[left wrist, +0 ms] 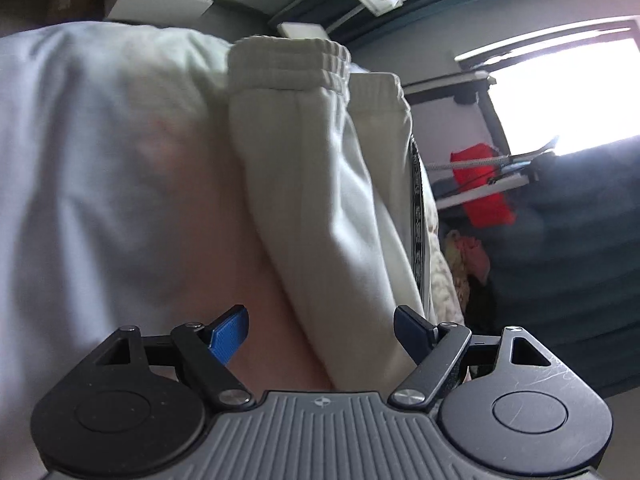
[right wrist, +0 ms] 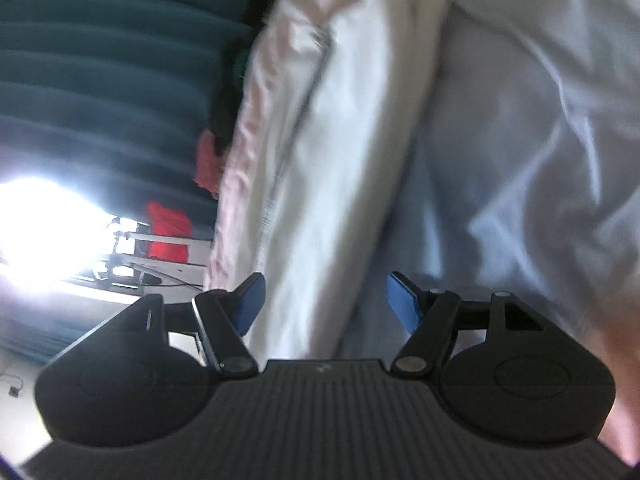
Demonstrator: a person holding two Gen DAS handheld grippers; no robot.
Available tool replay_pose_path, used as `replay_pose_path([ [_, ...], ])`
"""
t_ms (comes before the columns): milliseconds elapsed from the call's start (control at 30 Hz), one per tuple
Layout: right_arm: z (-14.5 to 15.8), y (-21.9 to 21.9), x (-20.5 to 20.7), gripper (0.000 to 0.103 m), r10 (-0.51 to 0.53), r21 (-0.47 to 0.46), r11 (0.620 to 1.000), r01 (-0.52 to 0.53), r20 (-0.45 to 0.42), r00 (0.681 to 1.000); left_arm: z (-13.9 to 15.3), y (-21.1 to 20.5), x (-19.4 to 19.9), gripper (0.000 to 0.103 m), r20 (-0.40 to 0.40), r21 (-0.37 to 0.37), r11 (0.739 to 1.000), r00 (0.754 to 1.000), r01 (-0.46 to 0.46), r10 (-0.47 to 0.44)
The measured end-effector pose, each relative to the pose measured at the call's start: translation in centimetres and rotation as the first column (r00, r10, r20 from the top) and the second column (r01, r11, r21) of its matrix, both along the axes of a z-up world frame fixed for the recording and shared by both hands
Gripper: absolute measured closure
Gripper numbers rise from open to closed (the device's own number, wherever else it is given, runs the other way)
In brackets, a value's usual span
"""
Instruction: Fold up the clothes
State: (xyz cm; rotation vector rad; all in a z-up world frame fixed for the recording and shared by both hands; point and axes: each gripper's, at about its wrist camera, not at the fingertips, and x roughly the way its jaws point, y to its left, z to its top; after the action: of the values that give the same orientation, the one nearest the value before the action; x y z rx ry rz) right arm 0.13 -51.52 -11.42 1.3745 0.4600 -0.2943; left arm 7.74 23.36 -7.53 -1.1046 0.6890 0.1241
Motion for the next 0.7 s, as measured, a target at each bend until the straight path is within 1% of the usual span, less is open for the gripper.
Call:
replay_pose_path([
  [67, -0.9, -0.1, 1.1, 0.034, 0.015, -0.006, 1.000, -0.015, 0.007, 1.000, -0.4, -0.2, 0.8, 0.026, 0.015, 0.020, 0.999, 1.000, -0.026, 0.026],
  [100, -1.0, -0.2, 1.7, 0.035, 0.014, -0.030, 0.999, -0.014, 0.009, 1.000, -0.5, -0.2, 1.2, 0.027, 0.023, 0.030, 0.999, 0.999, -0.040, 0.039],
  [167, -1.2, -0.4, 2.7, 0.036, -0.007, -0.087, 0.996, 0.009, 0.025, 1.000, -0.9, 0.0, 2.3, 0.033, 0.031, 0.070, 0.996, 0.998, -0.053, 0.051],
  [200, -1.3, -0.6, 3.1, 0.039, -0.023, -0.107, 0.994, 0.026, 0.030, 0.999, -1.0, 0.2, 2.7, 0.036, 0.036, 0.089, 0.994, 0.998, -0.061, 0.058],
  [267, -1.7, -1.4, 3.6, 0.045, -0.075, -0.123, 0.989, 0.080, 0.045, 0.996, -1.0, 1.2, 3.2, 0.046, 0.056, 0.111, 0.988, 0.994, -0.102, 0.097],
  [300, -1.9, -1.9, 3.9, 0.049, -0.102, -0.126, 0.986, 0.108, 0.054, 0.993, -1.2, 1.9, 3.4, 0.049, 0.068, 0.111, 0.985, 0.990, -0.131, 0.124],
  [333, -2.1, -2.5, 4.0, 0.055, -0.127, -0.126, 0.983, 0.134, 0.064, 0.990, -1.4, 2.5, 3.4, 0.060, 0.078, 0.101, 0.982, 0.986, -0.157, 0.150],
  [367, -2.3, -3.1, 4.2, 0.060, -0.148, -0.127, 0.980, 0.156, 0.066, 0.987, -1.7, 3.0, 3.4, 0.069, 0.083, 0.087, 0.981, 0.982, -0.174, 0.167],
  [400, -2.5, -3.8, 4.5, 0.069, -0.164, -0.129, 0.977, 0.170, 0.057, 0.985, -1.9, 3.4, 3.5, 0.072, 0.084, 0.072, 0.981, 0.981, -0.181, 0.175],
  [433, -2.6, -4.5, 4.8, 0.074, -0.174, -0.133, 0.975, 0.179, 0.050, 0.983, -2.0, 3.7, 3.4, 0.078, 0.086, 0.057, 0.980, 0.979, -0.188, 0.183],
  [467, -2.6, -5.2, 5.2, 0.076, -0.176, -0.141, 0.973, 0.181, 0.046, 0.983, -1.9, 3.9, 3.4, 0.084, 0.089, 0.043, 0.980, 0.978, -0.194, 0.190],
  [533, -2.3, -6.2, 5.7, 0.083, -0.187, -0.166, 0.967, 0.193, 0.051, 0.981, -1.1, 4.2, 3.2, 0.089, 0.103, 0.039, 0.977, 0.974, -0.208, 0.203],
  [600, -1.9, -6.6, 5.8, 0.086, -0.190, -0.192, 0.961, 0.199, 0.066, 0.980, 0.2, 4.0, 3.0, 0.091, 0.129, 0.047, 0.974, 0.969, -0.220, 0.213],
  [700, -1.2, -6.4, 4.7, 0.089, -0.198, -0.203, 0.956, 0.214, 0.093, 0.976, 2.3, 3.5, 2.4, 0.092, 0.168, 0.070, 0.969, 0.961, -0.236, 0.222],
])
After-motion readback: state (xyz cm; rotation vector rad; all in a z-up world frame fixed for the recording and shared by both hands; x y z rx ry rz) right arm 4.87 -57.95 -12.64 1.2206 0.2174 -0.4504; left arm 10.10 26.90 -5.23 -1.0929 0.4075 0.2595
